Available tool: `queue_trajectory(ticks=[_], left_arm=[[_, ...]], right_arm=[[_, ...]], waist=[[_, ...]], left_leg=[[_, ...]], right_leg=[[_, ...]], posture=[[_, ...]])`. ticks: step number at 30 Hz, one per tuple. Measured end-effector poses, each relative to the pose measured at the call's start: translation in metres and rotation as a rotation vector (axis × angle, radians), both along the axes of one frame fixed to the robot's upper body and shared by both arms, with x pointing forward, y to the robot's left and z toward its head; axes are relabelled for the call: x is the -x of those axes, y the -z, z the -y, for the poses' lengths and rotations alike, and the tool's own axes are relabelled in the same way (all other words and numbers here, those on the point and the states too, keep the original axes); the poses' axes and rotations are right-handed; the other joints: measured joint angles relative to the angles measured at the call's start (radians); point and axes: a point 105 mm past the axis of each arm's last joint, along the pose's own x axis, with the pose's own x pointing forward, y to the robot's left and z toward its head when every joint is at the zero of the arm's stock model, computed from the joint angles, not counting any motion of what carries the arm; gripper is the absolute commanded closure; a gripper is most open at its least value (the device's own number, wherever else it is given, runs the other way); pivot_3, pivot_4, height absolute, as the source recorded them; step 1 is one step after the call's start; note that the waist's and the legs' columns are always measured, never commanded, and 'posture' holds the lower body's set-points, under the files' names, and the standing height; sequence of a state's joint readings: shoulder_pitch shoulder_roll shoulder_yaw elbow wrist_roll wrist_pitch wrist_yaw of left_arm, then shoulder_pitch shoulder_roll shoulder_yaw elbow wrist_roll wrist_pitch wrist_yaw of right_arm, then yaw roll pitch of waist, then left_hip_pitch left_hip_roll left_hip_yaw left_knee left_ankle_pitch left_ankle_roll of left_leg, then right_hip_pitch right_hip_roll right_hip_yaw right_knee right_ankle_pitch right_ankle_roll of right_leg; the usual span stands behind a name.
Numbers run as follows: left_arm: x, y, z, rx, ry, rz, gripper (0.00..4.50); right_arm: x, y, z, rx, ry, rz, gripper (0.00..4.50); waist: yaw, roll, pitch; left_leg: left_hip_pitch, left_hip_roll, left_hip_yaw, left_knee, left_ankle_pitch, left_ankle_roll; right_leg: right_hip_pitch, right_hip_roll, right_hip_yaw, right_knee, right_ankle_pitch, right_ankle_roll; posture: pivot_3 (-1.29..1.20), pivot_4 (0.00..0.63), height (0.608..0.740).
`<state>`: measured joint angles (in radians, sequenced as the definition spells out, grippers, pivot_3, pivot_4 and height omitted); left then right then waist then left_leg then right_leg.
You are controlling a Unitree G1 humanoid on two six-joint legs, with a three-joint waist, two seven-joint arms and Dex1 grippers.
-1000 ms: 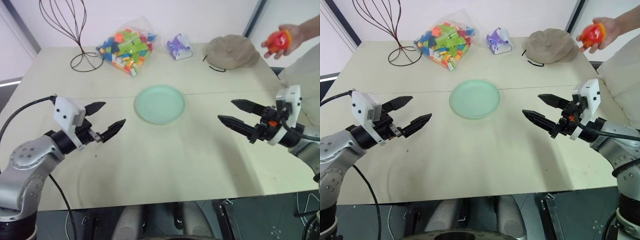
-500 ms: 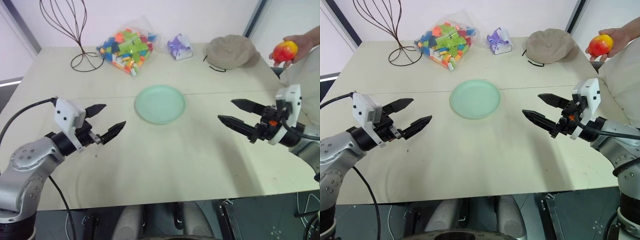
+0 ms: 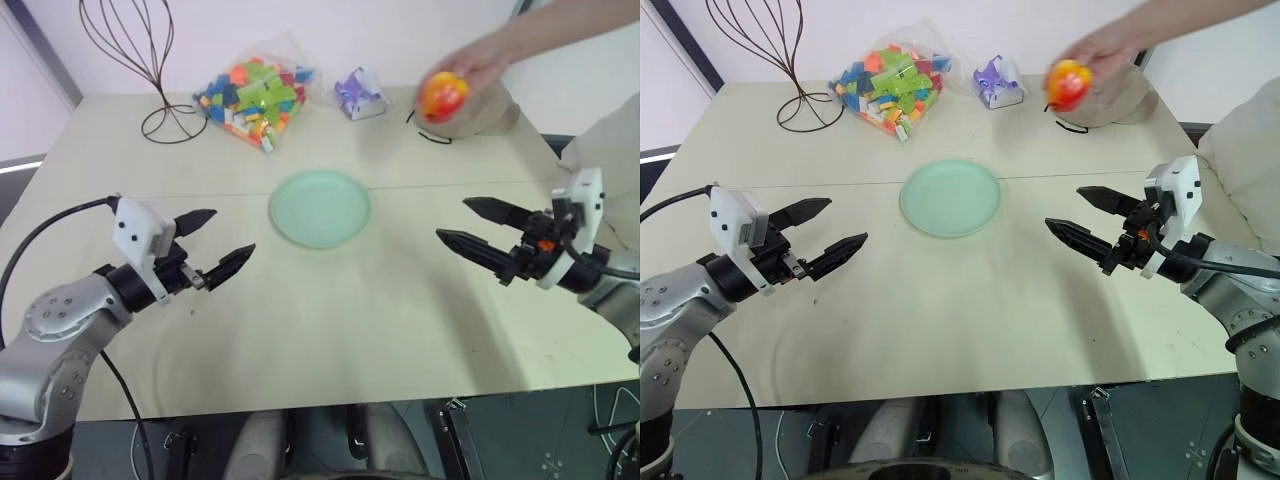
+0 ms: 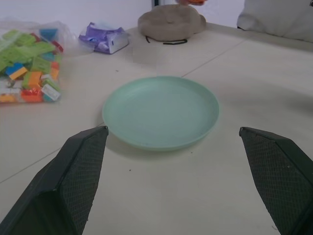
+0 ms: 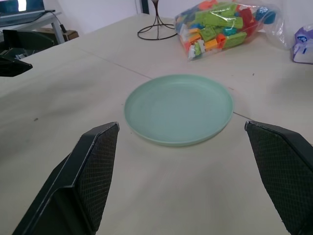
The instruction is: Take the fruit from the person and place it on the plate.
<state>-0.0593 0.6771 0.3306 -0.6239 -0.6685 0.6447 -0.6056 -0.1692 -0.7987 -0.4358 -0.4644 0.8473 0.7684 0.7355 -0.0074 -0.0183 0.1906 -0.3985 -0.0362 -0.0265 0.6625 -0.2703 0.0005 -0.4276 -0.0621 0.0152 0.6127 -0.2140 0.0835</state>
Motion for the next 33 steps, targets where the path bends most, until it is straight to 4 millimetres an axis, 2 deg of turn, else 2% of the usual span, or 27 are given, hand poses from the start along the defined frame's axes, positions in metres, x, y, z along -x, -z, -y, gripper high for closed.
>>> queue_trajectory(ticks=[7, 9, 13, 20, 25, 33], left_arm=[[-0.005, -0.005, 0.002, 0.021, -0.013, 0.030, 0.00], [-0.008, -0.002, 0.006, 0.028, -0.019, 0.031, 0.00], [-0.015, -0.004, 0.016, 0.035, -0.017, 0.064, 0.00], [-0.020, -0.004, 0.020, 0.039, -0.026, 0.080, 0.00], [-0.020, -0.001, 0.024, 0.032, -0.018, 0.077, 0.00], [-0.021, -0.001, 0.024, 0.034, -0.034, 0.079, 0.00]], right_arm=[[-0.015, -0.015, -0.009, -0.071, 0.072, 0.058, 0.27], [-0.023, -0.018, -0.017, -0.119, 0.100, 0.057, 0.27], [-0.045, -0.025, -0.046, -0.206, 0.188, 0.024, 0.27], [-0.064, -0.034, -0.080, -0.279, 0.243, -0.008, 0.27], [-0.079, -0.030, -0.080, -0.257, 0.315, -0.020, 0.27], [-0.103, -0.037, -0.078, -0.240, 0.386, 0.017, 0.27]], waist=[[-0.002, 0.000, 0.000], [-0.003, 0.000, 0.000], [-0.004, 0.000, 0.000], [-0.003, 0.000, 0.000], [-0.004, 0.000, 0.000], [-0.007, 0.000, 0.000]], left_leg=[[0.001, 0.000, 0.000, 0.000, 0.000, 0.000], [0.000, 0.000, 0.000, 0.000, 0.000, 0.000], [0.001, 0.000, 0.000, 0.000, 0.000, -0.001], [-0.002, -0.001, 0.000, 0.000, 0.000, -0.001], [-0.001, -0.001, 0.000, 0.000, 0.000, -0.001], [-0.001, -0.001, 0.000, 0.000, 0.000, -0.001]], right_leg=[[0.000, 0.000, 0.000, 0.001, 0.000, 0.000], [0.000, 0.000, 0.001, 0.001, 0.000, 0.000], [-0.001, 0.000, 0.001, 0.002, 0.000, -0.001], [-0.002, -0.001, 0.001, 0.001, 0.001, 0.000], [-0.002, -0.001, 0.001, 0.002, 0.001, 0.000], [-0.003, 0.000, 0.000, 0.002, 0.002, 0.001]], posture=[[0.00, 0.150, 0.740], [0.00, 0.150, 0.740], [0.00, 0.150, 0.740], [0.00, 0.150, 0.740], [0.00, 0.150, 0.740], [0.00, 0.150, 0.740]])
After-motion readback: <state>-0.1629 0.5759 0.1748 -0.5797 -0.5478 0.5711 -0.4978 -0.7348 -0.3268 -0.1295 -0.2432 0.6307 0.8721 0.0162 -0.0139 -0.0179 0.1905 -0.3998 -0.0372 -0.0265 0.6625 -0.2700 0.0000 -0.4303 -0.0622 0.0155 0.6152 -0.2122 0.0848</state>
